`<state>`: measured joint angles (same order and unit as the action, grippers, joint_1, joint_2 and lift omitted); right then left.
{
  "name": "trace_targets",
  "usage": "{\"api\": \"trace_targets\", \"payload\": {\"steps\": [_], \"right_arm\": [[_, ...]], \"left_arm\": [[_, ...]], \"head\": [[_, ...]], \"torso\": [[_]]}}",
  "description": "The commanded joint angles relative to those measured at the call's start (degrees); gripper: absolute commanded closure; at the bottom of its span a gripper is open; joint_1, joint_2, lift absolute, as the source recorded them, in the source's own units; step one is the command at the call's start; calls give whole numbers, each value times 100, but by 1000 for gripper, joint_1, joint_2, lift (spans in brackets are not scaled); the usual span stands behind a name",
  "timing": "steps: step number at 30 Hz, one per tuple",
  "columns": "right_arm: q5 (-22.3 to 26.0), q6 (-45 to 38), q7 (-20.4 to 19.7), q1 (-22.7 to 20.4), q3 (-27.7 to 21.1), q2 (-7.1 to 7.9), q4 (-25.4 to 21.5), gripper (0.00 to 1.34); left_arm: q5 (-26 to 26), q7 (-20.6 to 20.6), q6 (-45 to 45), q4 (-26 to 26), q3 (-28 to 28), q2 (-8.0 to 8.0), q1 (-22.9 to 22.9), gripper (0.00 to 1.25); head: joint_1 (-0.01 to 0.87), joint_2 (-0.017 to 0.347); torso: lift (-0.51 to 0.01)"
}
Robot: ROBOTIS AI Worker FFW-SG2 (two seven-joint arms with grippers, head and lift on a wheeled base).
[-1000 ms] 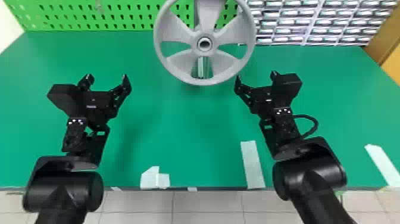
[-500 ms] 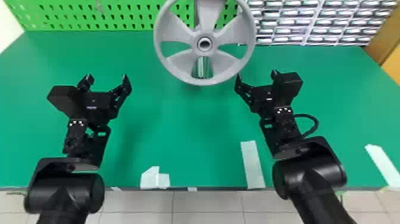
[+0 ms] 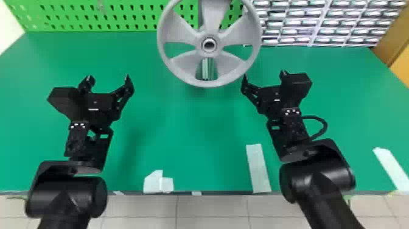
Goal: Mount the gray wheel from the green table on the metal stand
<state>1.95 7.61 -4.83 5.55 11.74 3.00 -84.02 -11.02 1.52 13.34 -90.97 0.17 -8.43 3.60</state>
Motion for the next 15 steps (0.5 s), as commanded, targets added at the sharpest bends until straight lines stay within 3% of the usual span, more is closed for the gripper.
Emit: {"api": "trace_targets", "payload": {"steps": [1, 15], "right_arm": [[-2, 13, 0, -1, -5, -10, 0, 140], [7, 48, 0, -1, 21, 7, 0, 111]], "left_arm": [[-14, -11, 28, 0, 9, -1, 0, 225], [-49, -64, 63, 0, 9, -1, 44, 216]], "head": [[867, 52], [867, 52]], "torso": [[-100], [-100]]}}
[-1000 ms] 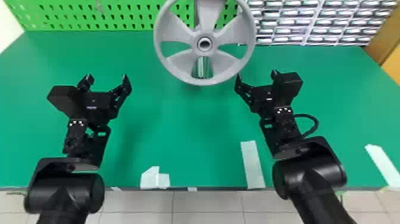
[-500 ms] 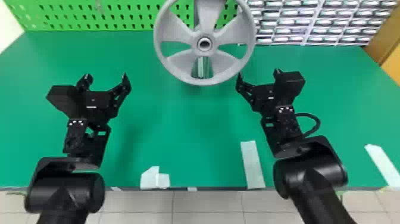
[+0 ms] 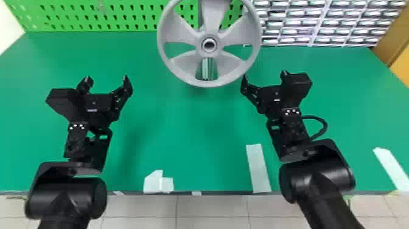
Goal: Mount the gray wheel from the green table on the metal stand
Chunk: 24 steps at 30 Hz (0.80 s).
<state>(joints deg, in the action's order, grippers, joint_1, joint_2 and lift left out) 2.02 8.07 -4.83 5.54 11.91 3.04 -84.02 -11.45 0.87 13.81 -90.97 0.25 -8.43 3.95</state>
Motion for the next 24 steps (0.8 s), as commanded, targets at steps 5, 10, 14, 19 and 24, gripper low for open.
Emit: {"api": "trace_targets", "payload": {"steps": [5, 10, 14, 19, 24], "right_arm": [[0, 2, 0, 0, 30, 13, 9, 108], [9, 2, 0, 9, 30, 13, 9, 108], [9, 2, 0, 9, 30, 13, 9, 105], [9, 2, 0, 9, 22, 4, 9, 105], [9, 11, 0, 9, 22, 4, 9, 105]], "left_arm": [[-7, 1, 7, 0, 1, 0, 18, 216], [-7, 1, 7, 0, 10, 0, 9, 216], [-7, 1, 7, 0, 1, 0, 9, 216], [-7, 1, 7, 0, 1, 0, 0, 216], [-7, 1, 7, 0, 10, 0, 0, 214]], "head": [[867, 52], [867, 52], [867, 52], [867, 52], [867, 52]], "torso": [[-100], [-100], [-100], [-100], [-100]]}}
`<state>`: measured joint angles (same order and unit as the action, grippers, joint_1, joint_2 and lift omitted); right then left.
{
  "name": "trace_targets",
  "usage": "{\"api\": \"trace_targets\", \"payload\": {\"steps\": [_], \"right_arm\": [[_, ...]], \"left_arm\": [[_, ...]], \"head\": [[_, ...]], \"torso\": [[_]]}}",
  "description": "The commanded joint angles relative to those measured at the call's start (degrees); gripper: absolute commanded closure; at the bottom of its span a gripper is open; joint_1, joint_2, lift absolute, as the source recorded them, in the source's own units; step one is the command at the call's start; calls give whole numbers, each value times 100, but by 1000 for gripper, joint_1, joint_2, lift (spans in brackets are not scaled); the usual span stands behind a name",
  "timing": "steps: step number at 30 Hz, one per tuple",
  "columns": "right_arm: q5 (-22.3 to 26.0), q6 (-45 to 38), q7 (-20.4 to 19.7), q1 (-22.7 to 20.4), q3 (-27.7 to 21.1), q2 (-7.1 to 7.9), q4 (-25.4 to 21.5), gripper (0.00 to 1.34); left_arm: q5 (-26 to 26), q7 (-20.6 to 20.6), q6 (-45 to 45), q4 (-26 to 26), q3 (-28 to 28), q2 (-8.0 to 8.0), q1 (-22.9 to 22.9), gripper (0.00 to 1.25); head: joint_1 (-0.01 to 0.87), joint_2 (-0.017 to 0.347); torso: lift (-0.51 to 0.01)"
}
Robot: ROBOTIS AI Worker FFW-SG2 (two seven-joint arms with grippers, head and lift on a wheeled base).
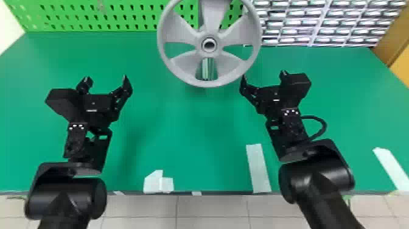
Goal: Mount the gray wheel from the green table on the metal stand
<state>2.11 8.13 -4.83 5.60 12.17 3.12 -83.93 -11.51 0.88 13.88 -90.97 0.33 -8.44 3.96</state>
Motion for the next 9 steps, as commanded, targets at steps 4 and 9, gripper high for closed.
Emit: {"api": "trace_targets", "payload": {"steps": [4, 9], "right_arm": [[0, -4, 0, 2, 5, -4, 0, 105], [0, 4, 0, 2, -4, -4, 0, 105]], "left_arm": [[0, 0, 0, 0, 2, 0, -9, 214], [0, 0, 0, 0, 11, 0, -9, 216]], "head": [[867, 52], [867, 52]], "torso": [[-100], [-100]]}}
